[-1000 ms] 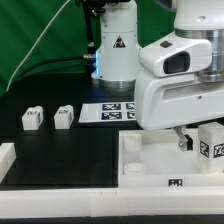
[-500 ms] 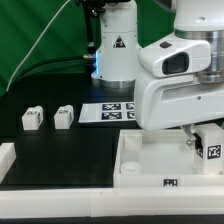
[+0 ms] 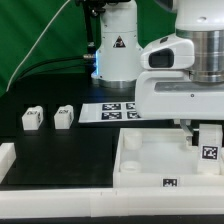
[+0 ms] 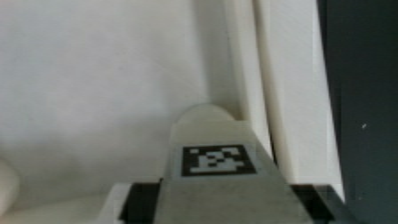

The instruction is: Assemble one leg

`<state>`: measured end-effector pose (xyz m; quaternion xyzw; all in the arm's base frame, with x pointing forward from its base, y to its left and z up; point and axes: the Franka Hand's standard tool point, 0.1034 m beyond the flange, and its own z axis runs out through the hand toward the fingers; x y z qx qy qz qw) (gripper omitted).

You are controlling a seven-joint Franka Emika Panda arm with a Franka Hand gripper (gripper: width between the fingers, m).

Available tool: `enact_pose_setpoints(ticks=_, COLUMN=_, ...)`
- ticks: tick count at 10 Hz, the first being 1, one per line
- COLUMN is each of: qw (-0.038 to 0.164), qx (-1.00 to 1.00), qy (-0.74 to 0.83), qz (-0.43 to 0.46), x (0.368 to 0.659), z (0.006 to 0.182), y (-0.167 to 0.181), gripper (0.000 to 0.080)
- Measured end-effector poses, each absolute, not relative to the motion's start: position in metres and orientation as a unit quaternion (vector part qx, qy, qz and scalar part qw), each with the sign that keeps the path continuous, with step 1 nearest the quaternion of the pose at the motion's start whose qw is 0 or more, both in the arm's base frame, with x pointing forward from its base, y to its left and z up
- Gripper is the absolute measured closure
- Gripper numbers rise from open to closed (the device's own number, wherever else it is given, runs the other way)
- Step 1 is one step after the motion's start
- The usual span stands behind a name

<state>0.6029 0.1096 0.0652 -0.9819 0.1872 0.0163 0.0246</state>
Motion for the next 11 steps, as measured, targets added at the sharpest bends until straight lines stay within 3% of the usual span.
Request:
enact_pose_setpoints(ticks=8, qw=-0.036, qx=-0.894, qy=0.446, qz=0.029, x=0.593, z=0.067, y=0.072, gripper=0.0492)
enact_pose_setpoints(ticks=9, qw=-0.035, qx=-0.894, qy=0.446, qz=0.029, x=0.593, z=0.066, y=0.073, gripper=0.0362)
enact_pose_setpoints(ticks=10, qw=-0.034, qx=-0.894, qy=0.446, qz=0.030, x=0.593, z=0.066, y=0.074, gripper=0.0362)
enact_pose_setpoints(ticks=11, qw=-0.034, qx=-0.894, qy=0.447, qz=0.030, x=0.593, z=0.065, y=0.073, gripper=0.0227)
